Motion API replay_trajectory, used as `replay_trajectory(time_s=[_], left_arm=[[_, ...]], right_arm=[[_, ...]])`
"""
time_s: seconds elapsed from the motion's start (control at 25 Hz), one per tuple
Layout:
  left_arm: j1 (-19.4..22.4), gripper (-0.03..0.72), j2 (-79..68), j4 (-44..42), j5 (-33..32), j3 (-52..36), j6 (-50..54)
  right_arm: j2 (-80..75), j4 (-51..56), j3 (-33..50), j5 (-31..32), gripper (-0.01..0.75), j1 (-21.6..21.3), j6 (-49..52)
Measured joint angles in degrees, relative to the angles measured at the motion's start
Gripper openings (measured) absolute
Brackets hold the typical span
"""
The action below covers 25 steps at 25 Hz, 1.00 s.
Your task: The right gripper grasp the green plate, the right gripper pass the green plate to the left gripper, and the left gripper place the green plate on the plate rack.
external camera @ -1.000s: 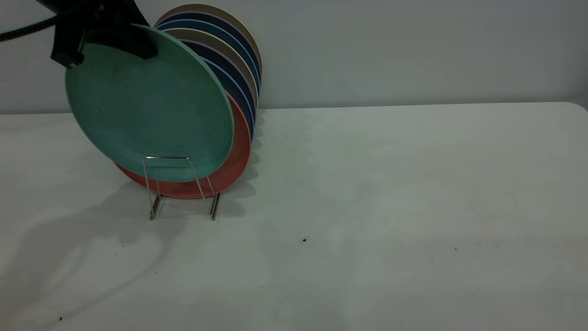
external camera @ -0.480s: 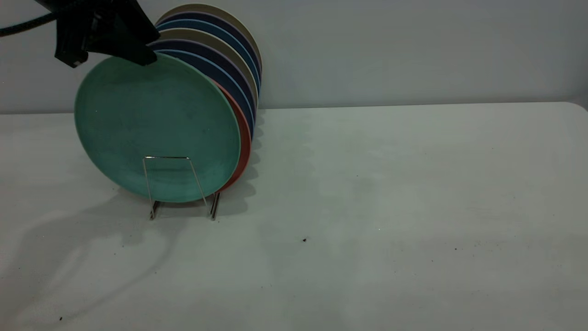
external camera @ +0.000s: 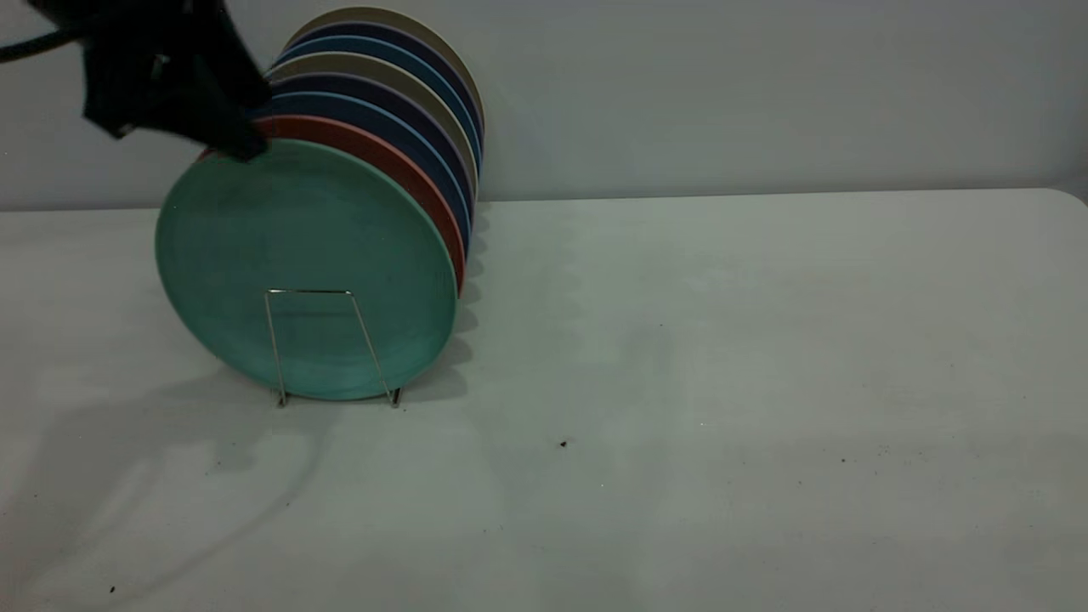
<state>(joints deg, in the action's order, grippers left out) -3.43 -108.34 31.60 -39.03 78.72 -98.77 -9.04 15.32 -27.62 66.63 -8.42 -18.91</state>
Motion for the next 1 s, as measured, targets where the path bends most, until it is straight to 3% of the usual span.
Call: replay_trajectory(time_s=[0.24, 0.4, 0.8, 1.0], left_arm=[[0.0, 0.474, 2.77, -3.65, -1.91, 0.0, 9.23], [0.0, 0.474, 9.23, -4.25, -7.66, 0.0, 17.36], [0.0, 0.474, 28.96, -10.63, -27.16, 0.0, 52.4], [0.0, 0.474, 37.31, -14.9, -27.82, -0.54, 66.83]], right_arm=[[0.0, 0.0, 0.0, 0.0, 0.405, 0.0, 0.0], [0.0, -3.75, 0.0, -0.55, 0.405, 0.23, 1.76], [0.0, -14.11, 0.49, -1.38, 0.405, 8.33, 15.17], [0.46, -16.45, 0.56, -1.44, 0.405, 10.91, 18.27]])
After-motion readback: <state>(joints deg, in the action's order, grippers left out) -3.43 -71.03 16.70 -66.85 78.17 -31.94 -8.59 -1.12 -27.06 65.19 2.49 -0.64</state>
